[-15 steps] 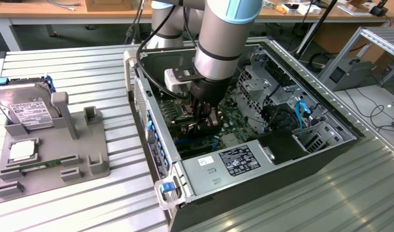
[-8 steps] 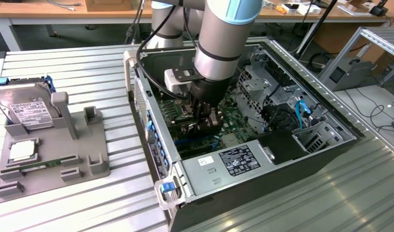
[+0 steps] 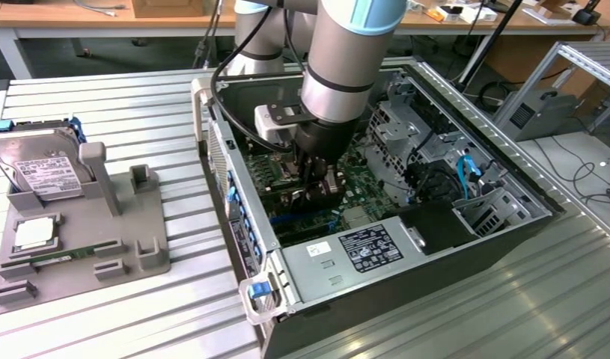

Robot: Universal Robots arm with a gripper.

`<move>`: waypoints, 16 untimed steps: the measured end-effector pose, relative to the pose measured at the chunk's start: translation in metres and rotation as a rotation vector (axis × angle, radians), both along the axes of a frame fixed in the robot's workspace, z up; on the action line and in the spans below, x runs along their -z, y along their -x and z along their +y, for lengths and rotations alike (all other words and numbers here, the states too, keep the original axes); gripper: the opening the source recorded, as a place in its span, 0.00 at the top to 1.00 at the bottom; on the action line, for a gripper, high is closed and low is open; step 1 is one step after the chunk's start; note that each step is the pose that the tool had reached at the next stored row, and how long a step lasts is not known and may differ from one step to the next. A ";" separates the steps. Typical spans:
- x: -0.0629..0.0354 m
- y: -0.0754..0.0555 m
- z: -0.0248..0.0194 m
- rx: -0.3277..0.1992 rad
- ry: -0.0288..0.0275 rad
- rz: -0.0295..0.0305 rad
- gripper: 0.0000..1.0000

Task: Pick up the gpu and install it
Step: 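Insert the gpu into the slot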

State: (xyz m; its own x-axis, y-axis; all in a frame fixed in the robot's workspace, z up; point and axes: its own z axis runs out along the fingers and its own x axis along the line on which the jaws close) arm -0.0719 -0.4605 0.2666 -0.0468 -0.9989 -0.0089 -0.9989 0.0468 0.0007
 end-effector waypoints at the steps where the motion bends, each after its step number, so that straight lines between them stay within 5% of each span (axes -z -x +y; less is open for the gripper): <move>1: 0.0000 0.000 0.0000 0.000 0.0000 0.0000 0.73; 16: 0.0041 0.000 0.0000 0.000 -0.0002 -0.0001 0.73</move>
